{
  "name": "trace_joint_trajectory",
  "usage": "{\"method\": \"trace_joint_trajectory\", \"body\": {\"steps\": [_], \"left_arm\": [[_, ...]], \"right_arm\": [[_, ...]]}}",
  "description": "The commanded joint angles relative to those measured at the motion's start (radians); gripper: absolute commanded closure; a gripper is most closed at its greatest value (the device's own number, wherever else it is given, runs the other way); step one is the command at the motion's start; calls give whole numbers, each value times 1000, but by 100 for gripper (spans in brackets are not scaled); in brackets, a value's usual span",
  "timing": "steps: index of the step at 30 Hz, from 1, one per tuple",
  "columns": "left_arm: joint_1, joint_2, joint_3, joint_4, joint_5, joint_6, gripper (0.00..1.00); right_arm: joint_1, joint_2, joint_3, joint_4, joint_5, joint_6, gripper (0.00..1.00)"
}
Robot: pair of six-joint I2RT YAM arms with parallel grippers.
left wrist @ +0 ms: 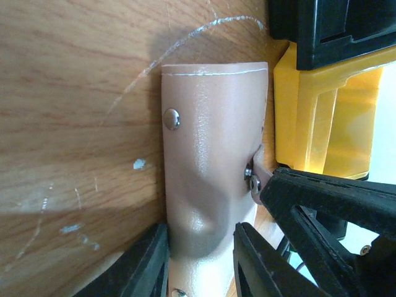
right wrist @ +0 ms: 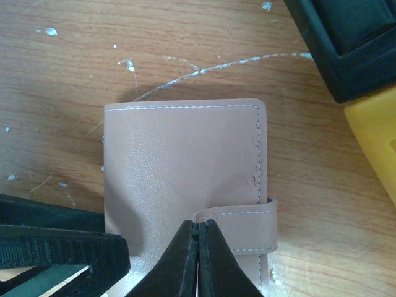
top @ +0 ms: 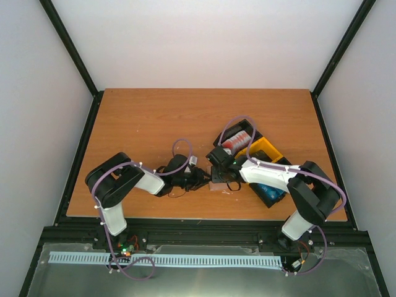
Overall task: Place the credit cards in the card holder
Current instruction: Close the card holder at the center of the board.
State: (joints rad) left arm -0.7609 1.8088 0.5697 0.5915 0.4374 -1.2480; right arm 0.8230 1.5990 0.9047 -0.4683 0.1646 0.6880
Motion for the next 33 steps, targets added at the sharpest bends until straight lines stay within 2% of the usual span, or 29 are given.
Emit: {"method": "trace_joint_trajectory", "body": {"steps": [1,23,33], "left_arm": [[-15,87,-53,-314,-111,24,68],[-15,100,-56,-311,-114,21,68],[-15,97,-59,-310,-116,21,68]], "right_arm": [[-4,20,31,-20,25,-9,97],[-5,3,11,17,63,15,97],[-5,39,17,20,3,6,97]]}}
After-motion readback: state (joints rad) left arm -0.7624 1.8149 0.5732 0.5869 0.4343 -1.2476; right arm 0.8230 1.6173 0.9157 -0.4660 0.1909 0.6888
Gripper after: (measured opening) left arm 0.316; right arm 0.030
